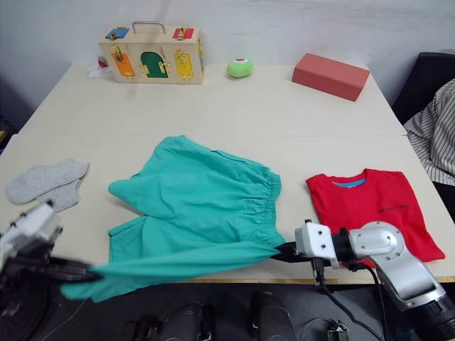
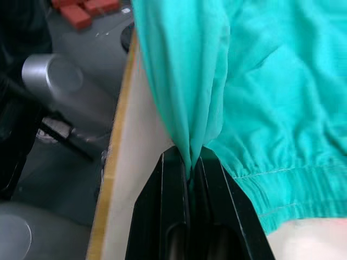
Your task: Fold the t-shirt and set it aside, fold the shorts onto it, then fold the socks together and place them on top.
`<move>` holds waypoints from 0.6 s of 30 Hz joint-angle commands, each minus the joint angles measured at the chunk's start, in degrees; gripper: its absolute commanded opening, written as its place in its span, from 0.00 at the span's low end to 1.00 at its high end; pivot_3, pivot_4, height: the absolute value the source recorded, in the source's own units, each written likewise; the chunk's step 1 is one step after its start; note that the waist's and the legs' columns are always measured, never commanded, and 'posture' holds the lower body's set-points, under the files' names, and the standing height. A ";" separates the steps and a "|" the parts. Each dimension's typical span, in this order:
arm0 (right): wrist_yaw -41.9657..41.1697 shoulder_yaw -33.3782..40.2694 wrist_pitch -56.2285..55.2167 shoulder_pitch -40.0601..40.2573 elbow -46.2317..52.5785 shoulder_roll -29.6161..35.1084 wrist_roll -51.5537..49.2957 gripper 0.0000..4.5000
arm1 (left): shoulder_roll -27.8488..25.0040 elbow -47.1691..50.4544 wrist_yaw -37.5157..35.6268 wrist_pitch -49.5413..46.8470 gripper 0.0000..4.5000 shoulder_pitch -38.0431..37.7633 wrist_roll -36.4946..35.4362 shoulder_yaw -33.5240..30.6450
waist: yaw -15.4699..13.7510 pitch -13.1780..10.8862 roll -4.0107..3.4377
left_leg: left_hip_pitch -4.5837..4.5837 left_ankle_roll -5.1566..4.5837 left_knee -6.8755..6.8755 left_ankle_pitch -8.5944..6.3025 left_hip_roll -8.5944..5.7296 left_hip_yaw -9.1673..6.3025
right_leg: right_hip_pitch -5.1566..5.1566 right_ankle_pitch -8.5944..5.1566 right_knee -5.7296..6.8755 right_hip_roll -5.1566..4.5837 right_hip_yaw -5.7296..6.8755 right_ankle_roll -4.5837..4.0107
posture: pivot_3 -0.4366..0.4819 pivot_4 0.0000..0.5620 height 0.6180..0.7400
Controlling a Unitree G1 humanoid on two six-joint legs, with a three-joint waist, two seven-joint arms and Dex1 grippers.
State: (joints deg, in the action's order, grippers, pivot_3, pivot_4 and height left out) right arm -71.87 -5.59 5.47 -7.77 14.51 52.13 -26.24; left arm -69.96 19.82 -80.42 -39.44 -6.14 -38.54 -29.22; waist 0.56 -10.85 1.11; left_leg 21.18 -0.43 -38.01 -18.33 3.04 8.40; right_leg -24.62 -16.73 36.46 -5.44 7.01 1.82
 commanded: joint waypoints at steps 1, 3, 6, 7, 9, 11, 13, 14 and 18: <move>1.59 4.31 7.51 -4.62 0.21 -1.21 -6.71 0.00 | 0.71 -10.32 1.15 9.46 0.00 14.36 4.62 8.12 | -0.24 0.00 0.00 | 0.03 -0.03 0.00 0.02 0.03 0.04 | -0.07 0.03 0.03 0.00 0.00 -0.03 | 0.48 0.27 1.00; 3.36 5.78 11.60 -8.38 -0.85 -3.11 -9.85 0.00 | 2.38 -17.43 0.06 14.01 0.00 24.88 7.10 13.17 | -0.27 0.00 0.00 | 0.02 0.03 0.00 0.18 0.05 0.09 | -0.11 0.07 0.16 0.02 0.00 -0.02 | 0.48 0.27 1.00; 4.71 6.69 15.61 -12.49 -2.23 -5.19 -11.72 0.00 | 5.08 -27.40 -2.50 17.95 0.00 40.02 11.40 20.72 | -0.47 -0.01 0.02 | 0.19 0.14 -0.04 0.20 0.06 0.14 | -0.28 0.05 0.22 0.09 0.12 -0.05 | 0.48 0.27 1.00; 5.34 6.40 16.14 -14.37 -3.30 -6.13 -11.20 0.00 | 6.35 -31.92 -3.40 20.04 0.00 45.40 14.04 23.58 | -0.52 -0.01 0.03 | 0.27 0.13 -0.04 0.20 0.04 0.17 | -0.35 0.04 0.23 0.10 0.13 -0.05 | 0.48 0.27 1.00; 7.26 5.54 18.04 -17.94 -5.65 -7.88 -9.95 0.00 | 8.69 -40.39 -4.76 24.23 0.00 53.87 18.77 27.98 | -0.55 -0.03 0.13 | 0.30 0.11 -0.18 0.22 -0.02 0.23 | -0.38 0.00 0.36 0.14 0.12 0.01 | 0.48 0.27 1.00; 9.72 3.92 18.33 -21.91 -9.28 -10.32 -6.65 0.00 | 11.59 -50.58 -4.77 29.85 0.00 61.89 23.80 31.42 | -0.45 -0.04 0.15 | 0.49 -0.02 -0.28 0.30 -0.17 0.37 | -0.61 0.03 0.49 0.28 0.25 0.07 | 0.48 0.27 1.00; 12.58 2.43 19.19 -26.08 -13.79 -13.37 -3.74 0.00 | 14.83 -62.17 -2.77 36.67 0.00 69.73 29.04 33.99 | -0.18 -0.07 0.24 | 0.49 -0.12 -0.33 0.35 -0.29 0.65 | -0.70 0.13 0.50 0.32 0.24 0.27 | 0.48 0.27 1.00; 13.83 2.07 19.17 -27.76 -15.99 -14.84 -2.55 0.00 | 16.18 -67.27 -0.64 39.84 0.00 72.89 31.29 34.72 | -0.10 -0.09 0.28 | 0.49 -0.16 -0.36 0.37 -0.27 0.72 | -0.72 0.16 0.50 0.32 0.19 0.32 | 0.48 0.27 1.00; 17.32 1.79 18.48 -32.21 -23.17 -18.76 1.43 0.00 | 19.62 -81.24 6.25 47.50 0.00 80.75 36.80 35.61 | 0.35 -0.16 0.40 | 0.59 -0.27 -0.48 0.42 -0.24 0.76 | -0.84 0.24 0.61 0.00 0.11 0.46 | 0.48 0.27 1.00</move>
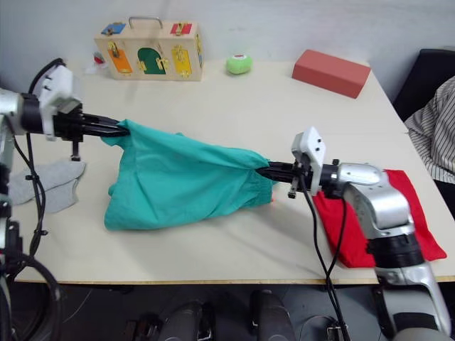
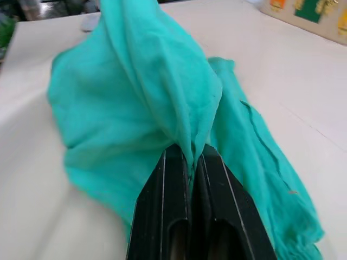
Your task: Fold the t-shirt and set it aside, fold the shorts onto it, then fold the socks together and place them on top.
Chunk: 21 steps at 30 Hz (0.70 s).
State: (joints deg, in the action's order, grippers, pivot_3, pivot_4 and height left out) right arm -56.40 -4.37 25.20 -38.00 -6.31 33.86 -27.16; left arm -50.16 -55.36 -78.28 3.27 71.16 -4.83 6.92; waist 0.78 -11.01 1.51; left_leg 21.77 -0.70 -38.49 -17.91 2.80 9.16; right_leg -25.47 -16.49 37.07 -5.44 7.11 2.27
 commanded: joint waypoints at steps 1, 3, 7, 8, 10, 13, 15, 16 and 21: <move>3.68 0.35 -2.84 -3.43 -5.49 -1.45 4.62 0.00 | 0.79 -8.52 6.93 6.84 0.00 4.56 4.40 -0.41 | 0.27 0.00 0.00 | 0.10 -0.03 -0.06 -0.02 0.01 0.00 | -0.06 0.00 0.00 -0.02 0.01 0.01 | 0.48 0.27 1.00; 7.98 -0.33 -6.38 -6.67 -12.73 -4.15 9.07 0.00 | 3.75 -13.28 15.93 10.35 0.00 6.07 6.48 -0.80 | 0.75 -0.01 0.01 | 0.37 -0.08 -0.28 -0.05 0.04 -0.12 | -0.15 0.03 0.22 -0.06 0.02 0.05 | 0.48 0.27 1.00; 11.23 -0.03 -9.08 -8.89 -19.31 -7.03 13.15 0.00 | 7.59 -17.82 22.79 13.12 0.00 6.34 8.07 -2.02 | 0.87 -0.01 0.02 | 0.53 -0.25 -0.60 -0.12 -0.02 -0.15 | -0.19 0.14 0.34 -0.21 -0.06 0.24 | 0.48 0.27 1.00; 11.75 0.16 -9.41 -9.14 -20.18 -7.38 13.86 0.00 | 8.29 -18.40 24.42 13.60 0.00 6.21 8.71 -2.03 | 0.88 -0.01 0.02 | 0.56 -0.26 -0.60 -0.12 -0.02 -0.15 | -0.19 0.14 0.33 -0.19 -0.11 0.25 | 0.48 0.27 1.00; 12.14 0.25 -9.68 -9.11 -20.74 -7.66 15.00 0.00 | 9.41 -19.26 27.36 13.97 0.00 6.00 9.67 -2.30 | 0.88 -0.01 0.02 | 0.60 -0.27 -0.60 -0.13 -0.02 -0.15 | -0.21 0.15 0.32 -0.19 -0.15 0.26 | 0.48 0.27 1.00; 11.62 -0.10 -8.71 -7.96 -19.54 -8.36 15.43 0.00 | 10.49 -20.11 29.75 13.32 0.00 5.18 11.00 -2.51 | 0.96 -0.01 0.02 | 0.61 -0.26 -0.60 -0.13 -0.02 -0.15 | -0.23 0.15 0.32 -0.16 -0.18 0.26 | 0.48 0.27 1.00; 12.89 0.57 -7.26 -7.15 -18.96 -9.07 15.27 0.00 | 11.14 -20.38 30.40 12.23 0.00 4.40 10.43 -3.75 | 1.07 -0.01 0.02 | 0.59 -0.26 -0.60 -0.13 -0.02 -0.14 | -0.23 0.15 0.34 -0.14 -0.18 0.26 | 0.48 0.27 1.00; 12.99 1.25 -5.98 -6.78 -18.50 -9.35 14.48 0.00 | 11.38 -20.44 30.42 11.66 0.00 4.04 9.83 -4.62 | 1.11 -0.01 0.02 | 0.57 -0.26 -0.61 -0.12 -0.01 -0.12 | -0.23 0.15 0.37 -0.14 -0.19 0.26 | 0.48 0.27 1.00; 13.55 2.27 -6.40 -4.39 -15.35 -8.14 15.29 0.33 | 10.97 -20.20 34.07 11.35 0.28 1.80 10.36 -6.63 | 1.04 -0.01 0.02 | 0.55 -0.26 -0.61 -0.12 -0.01 -0.12 | -0.23 0.15 0.39 -0.13 -0.17 0.26 | 0.48 0.27 1.00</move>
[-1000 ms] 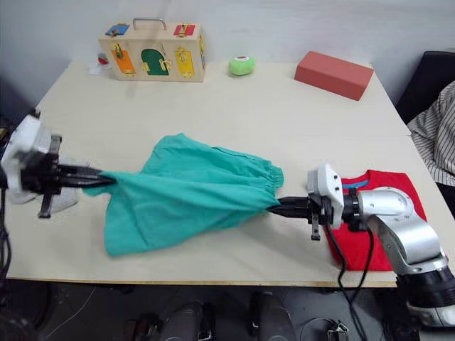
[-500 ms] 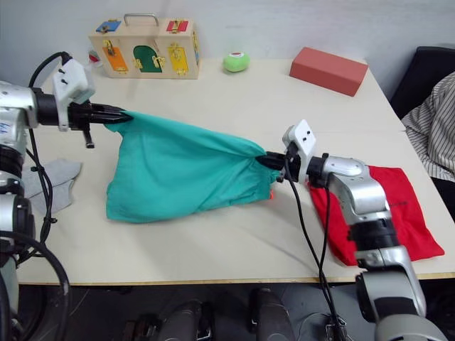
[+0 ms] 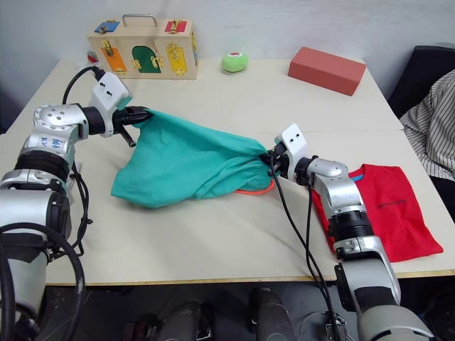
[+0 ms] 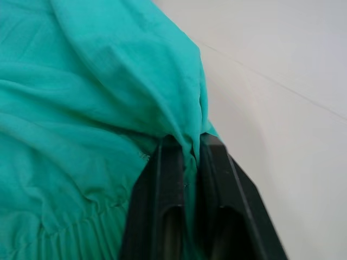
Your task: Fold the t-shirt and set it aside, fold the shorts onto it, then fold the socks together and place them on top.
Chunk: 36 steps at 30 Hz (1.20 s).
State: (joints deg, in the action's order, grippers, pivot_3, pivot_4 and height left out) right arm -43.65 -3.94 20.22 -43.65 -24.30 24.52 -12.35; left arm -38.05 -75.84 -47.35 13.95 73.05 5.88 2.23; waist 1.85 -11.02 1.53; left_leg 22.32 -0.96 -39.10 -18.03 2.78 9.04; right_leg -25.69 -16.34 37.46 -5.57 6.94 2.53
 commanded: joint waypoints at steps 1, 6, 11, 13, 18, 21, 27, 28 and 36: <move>0.64 2.28 -1.93 1.75 3.63 1.88 0.46 0.41 | -1.57 0.38 4.26 0.93 0.35 -0.43 -0.56 -2.55 | -0.06 0.00 0.00 | 0.00 0.00 0.00 0.00 0.00 -0.01 | 0.00 0.00 0.00 -0.01 -0.02 0.00 | 0.48 0.27 1.00; -2.67 4.91 -8.22 4.43 8.27 7.29 0.15 0.78 | -4.87 1.14 6.18 2.16 0.69 -1.93 -2.50 -6.60 | -0.15 0.00 0.00 | 0.03 0.00 -0.01 0.00 -0.02 -0.02 | 0.00 0.00 -0.03 -0.02 -0.03 0.00 | 0.48 0.27 1.00; -8.41 5.81 -13.66 7.52 12.94 11.23 -1.40 1.00 | -7.10 3.18 0.07 6.19 0.99 -3.66 -5.25 -9.73 | -0.11 0.00 0.00 | -0.02 0.01 0.00 -0.01 0.00 0.02 | 0.01 0.00 -0.03 0.01 0.06 0.01 | 0.48 0.27 1.00; -13.16 4.78 -15.23 10.49 18.06 12.14 -3.41 1.00 | -6.91 7.75 -15.15 6.03 0.99 -6.74 -10.91 -11.84 | -0.17 0.00 0.01 | -0.05 0.02 0.00 -0.01 0.00 0.02 | 0.03 0.00 -0.01 0.04 0.15 0.01 | 0.48 0.27 1.00; -12.93 -1.71 -14.27 17.65 29.96 9.81 -0.85 1.00 | -9.96 40.57 -40.40 -4.78 0.99 -30.04 -22.42 -8.75 | 0.91 0.02 -0.04 | -0.19 0.15 0.02 -0.07 0.11 0.19 | 0.04 -0.02 0.01 0.18 0.10 -0.02 | 0.48 0.27 1.00; -9.22 -6.21 -15.45 18.16 29.97 7.57 5.20 1.00 | -11.02 56.37 -38.46 -12.79 0.99 -42.34 -24.83 -8.73 | 1.14 0.01 -0.02 | -0.17 0.11 -0.11 -0.05 0.11 0.09 | 0.04 -0.02 0.08 0.03 -0.39 -0.02 | 0.48 0.27 1.00; -2.70 -11.23 -19.73 14.48 22.32 6.58 17.05 1.00 | -9.18 59.62 -26.97 -6.42 0.99 -48.16 -17.01 -7.39 | -0.14 0.02 -0.02 | -0.26 0.08 -0.12 0.01 0.00 -0.01 | 0.07 0.00 0.02 -0.09 -0.49 -0.05 | 0.48 0.27 1.00; -1.73 -11.60 -20.36 13.63 20.63 6.36 18.31 1.00 | -9.21 58.81 -26.13 -4.70 0.99 -48.36 -15.40 -6.45 | -0.17 0.02 -0.02 | -0.26 0.08 -0.12 0.01 -0.02 -0.01 | 0.08 0.00 0.02 -0.11 -0.50 -0.05 | 0.48 0.27 1.00; 1.97 -12.51 -24.28 7.38 10.20 3.13 22.72 0.72 | -6.08 41.12 -10.17 8.08 1.00 -39.95 -1.71 -0.28 | -0.37 0.04 -0.02 | -0.26 0.02 -0.11 0.04 -0.02 0.04 | 0.09 0.01 0.02 -0.12 -0.41 -0.06 | 0.48 0.27 1.00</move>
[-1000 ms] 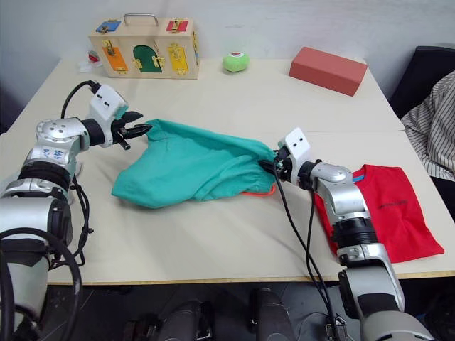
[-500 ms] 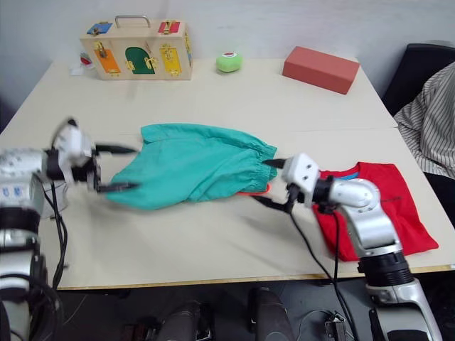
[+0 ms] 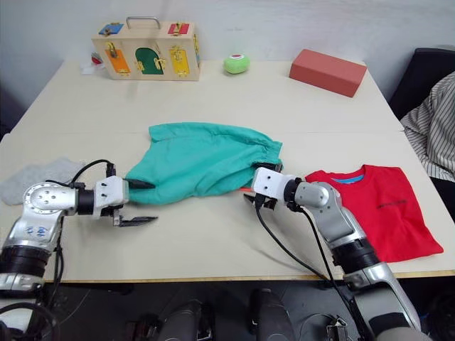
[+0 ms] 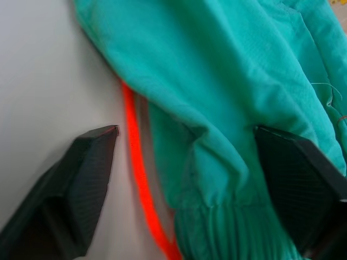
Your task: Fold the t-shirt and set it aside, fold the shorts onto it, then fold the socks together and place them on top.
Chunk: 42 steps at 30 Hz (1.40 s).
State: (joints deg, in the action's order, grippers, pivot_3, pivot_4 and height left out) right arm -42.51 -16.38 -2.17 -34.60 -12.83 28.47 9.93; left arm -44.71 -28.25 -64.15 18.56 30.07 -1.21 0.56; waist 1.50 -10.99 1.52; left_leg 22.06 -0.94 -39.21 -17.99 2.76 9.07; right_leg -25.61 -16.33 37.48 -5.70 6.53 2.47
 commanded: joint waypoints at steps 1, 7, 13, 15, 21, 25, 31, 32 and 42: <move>0.63 -0.21 -2.29 -2.14 -2.23 -1.05 0.64 0.64 | 0.95 -9.16 8.73 4.89 1.00 4.69 6.58 1.96 | 0.03 0.01 0.00 | -0.01 -0.04 0.00 0.03 -0.03 0.00 | 0.01 0.01 0.03 -0.03 -0.01 -0.01 | 0.48 0.27 1.00; -0.07 -0.61 -5.88 -3.74 -6.31 -1.26 1.43 0.18 | 3.20 -19.46 10.75 8.62 0.73 10.30 7.29 3.50 | 0.16 0.01 -0.01 | -0.10 -0.04 0.00 0.03 -0.01 0.05 | 0.08 0.03 0.06 -0.05 0.01 -0.01 | 0.48 0.27 1.00; -3.47 -1.85 -16.77 -5.49 -11.35 0.73 1.75 0.00 | 0.51 -13.18 -0.53 6.19 0.32 6.31 -1.97 0.31 | 0.65 0.01 -0.01 | -0.11 -0.02 0.01 0.03 0.04 0.11 | 0.06 0.03 0.07 0.01 -0.01 -0.01 | 0.48 0.27 1.00; -8.16 -1.19 -21.40 -4.35 -11.40 1.85 -2.09 0.00 | -2.39 0.68 -6.87 1.43 0.17 -3.11 -9.25 -0.90 | 1.42 0.01 -0.01 | -0.09 0.00 0.08 0.02 0.09 0.12 | 0.05 0.03 0.15 0.05 -0.02 -0.01 | 0.48 0.27 1.00; -18.49 0.39 -24.72 2.02 -5.00 5.45 -11.83 0.00 | -5.72 25.64 -4.55 -9.34 0.01 -21.94 -16.60 -7.10 | 1.50 0.00 -0.02 | 0.02 0.03 0.15 -0.08 0.16 0.02 | 0.05 0.01 -0.06 0.05 0.01 -0.01 | 0.48 0.27 1.00; -20.13 2.09 -20.97 7.08 2.05 8.69 -14.63 0.00 | -5.38 35.96 -0.67 -13.51 0.01 -30.98 -17.98 -11.03 | 0.87 -0.01 -0.03 | -0.04 -0.04 0.12 -0.11 0.09 -0.05 | 0.14 0.01 -0.32 -0.08 0.01 0.00 | 0.48 0.27 1.00; -18.81 4.87 -17.58 15.92 9.91 12.37 -15.63 0.00 | -3.37 43.10 4.48 -15.75 0.01 -39.55 -16.54 -13.70 | 0.08 -0.01 -0.03 | -0.13 0.03 0.16 -0.15 0.11 -0.10 | 0.16 0.02 -0.25 -0.08 0.01 -0.01 | 0.48 0.27 1.00; -18.61 5.36 -17.34 16.48 9.64 12.58 -15.66 0.00 | -3.13 43.68 4.73 -15.99 0.01 -40.33 -16.79 -13.81 | 0.08 -0.01 -0.03 | -0.14 0.04 0.17 -0.16 0.10 -0.10 | 0.16 0.01 -0.25 -0.08 0.01 -0.02 | 0.48 0.27 1.00; -25.15 9.26 -16.40 17.58 6.18 15.18 -23.26 0.47 | -2.50 51.24 6.73 -32.04 0.43 -43.54 -29.60 -16.79 | 0.08 -0.01 -0.03 | -0.15 0.02 0.17 -0.17 0.10 -0.10 | 0.17 0.02 -0.28 -0.08 0.02 -0.04 | 0.48 0.27 1.00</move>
State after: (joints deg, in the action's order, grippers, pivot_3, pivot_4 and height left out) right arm -65.47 -9.19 -18.62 -17.38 -7.63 42.50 -9.89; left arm -47.17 19.32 -58.28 -8.99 -13.12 -25.66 -13.78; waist 1.58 -11.00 1.49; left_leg 21.91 -0.93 -39.04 -18.17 2.87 8.97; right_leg -25.43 -16.31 37.20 -5.77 6.55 2.43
